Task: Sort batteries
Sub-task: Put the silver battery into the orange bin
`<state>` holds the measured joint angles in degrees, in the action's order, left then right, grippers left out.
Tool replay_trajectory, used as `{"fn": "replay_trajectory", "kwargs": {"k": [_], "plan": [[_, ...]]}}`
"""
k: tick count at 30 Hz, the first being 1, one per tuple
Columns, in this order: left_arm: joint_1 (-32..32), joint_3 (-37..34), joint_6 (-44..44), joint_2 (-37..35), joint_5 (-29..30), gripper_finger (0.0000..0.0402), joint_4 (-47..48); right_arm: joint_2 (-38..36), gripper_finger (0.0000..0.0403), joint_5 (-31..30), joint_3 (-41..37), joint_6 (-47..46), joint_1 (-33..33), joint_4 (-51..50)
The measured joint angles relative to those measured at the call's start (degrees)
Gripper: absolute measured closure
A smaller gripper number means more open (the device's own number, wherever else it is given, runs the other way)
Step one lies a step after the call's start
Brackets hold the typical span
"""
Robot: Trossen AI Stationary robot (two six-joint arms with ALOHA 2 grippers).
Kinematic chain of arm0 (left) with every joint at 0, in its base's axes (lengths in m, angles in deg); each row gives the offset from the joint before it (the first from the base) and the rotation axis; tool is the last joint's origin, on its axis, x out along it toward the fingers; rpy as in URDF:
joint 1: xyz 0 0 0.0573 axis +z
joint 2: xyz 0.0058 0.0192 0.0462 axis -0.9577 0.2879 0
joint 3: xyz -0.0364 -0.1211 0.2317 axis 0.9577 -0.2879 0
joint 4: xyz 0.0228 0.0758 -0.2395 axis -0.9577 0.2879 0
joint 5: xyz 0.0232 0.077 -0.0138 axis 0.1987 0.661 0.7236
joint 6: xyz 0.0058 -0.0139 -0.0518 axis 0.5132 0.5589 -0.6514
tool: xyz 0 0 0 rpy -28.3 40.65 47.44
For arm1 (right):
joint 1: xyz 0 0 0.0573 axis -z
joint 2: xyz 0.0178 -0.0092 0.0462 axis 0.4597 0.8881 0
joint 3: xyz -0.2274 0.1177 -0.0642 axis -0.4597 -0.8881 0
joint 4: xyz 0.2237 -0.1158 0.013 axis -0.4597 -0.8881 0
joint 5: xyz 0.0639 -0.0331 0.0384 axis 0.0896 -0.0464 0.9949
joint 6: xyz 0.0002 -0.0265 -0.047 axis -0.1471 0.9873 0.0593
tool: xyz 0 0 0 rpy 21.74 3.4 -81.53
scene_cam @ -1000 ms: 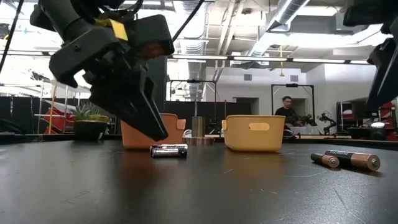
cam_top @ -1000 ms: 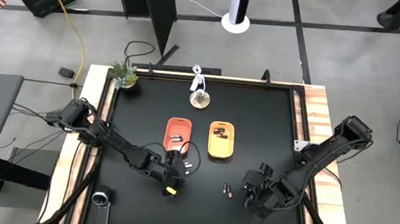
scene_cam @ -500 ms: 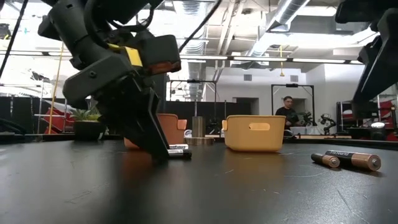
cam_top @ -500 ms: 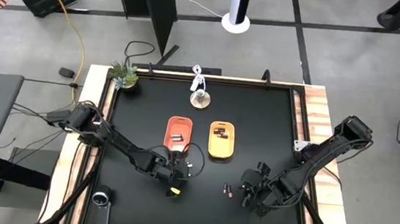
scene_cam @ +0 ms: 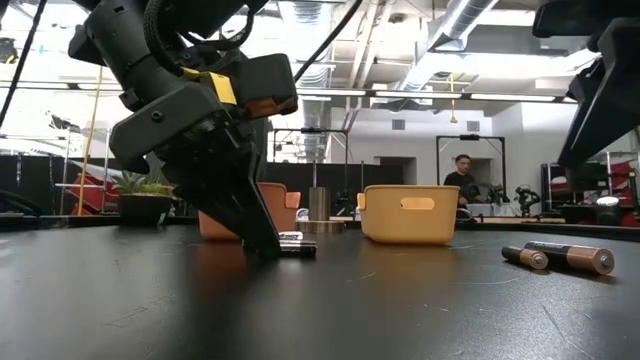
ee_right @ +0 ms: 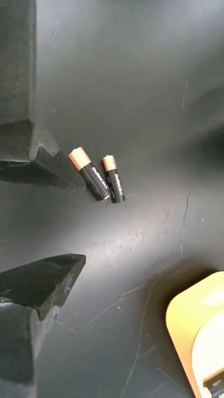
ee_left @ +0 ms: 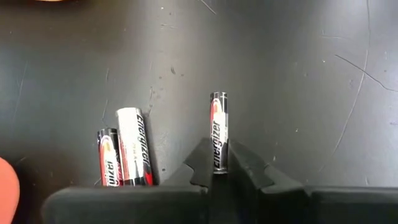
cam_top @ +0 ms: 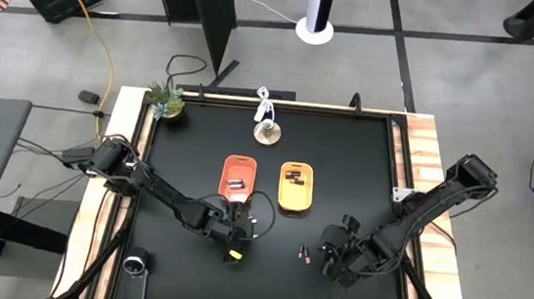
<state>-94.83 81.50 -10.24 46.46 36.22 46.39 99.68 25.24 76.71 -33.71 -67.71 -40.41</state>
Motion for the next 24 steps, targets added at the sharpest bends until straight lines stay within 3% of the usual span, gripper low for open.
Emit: {"fn": "replay_trajectory", "kwargs": {"k": [7, 16, 20, 24], "plan": [[0.02, -0.1, 0.75, -1.0, -0.2, 0.0383, 0.0, 0.0, 0.0207, 0.02, 0.0, 0.22, 0.0, 0.03], [-0.22, -0.28, 4.14, -8.23, 0.22, 0.0384, 0.47, 0.0, 0.0207, 0.08, 0.0, 0.84, -0.04, -0.12], [-0.14, -0.21, 5.21, -14.27, 4.22, 0.0384, 3.66, 0.0, 0.0207, 0.21, 0.0, 0.84, -0.16, -0.1], [1.64, -0.17, 1.68, -20.48, 10.51, 0.0384, 12.83, 0.0, 0.0207, 0.22, 0.0, 0.75, -0.17, 0.05]]}}
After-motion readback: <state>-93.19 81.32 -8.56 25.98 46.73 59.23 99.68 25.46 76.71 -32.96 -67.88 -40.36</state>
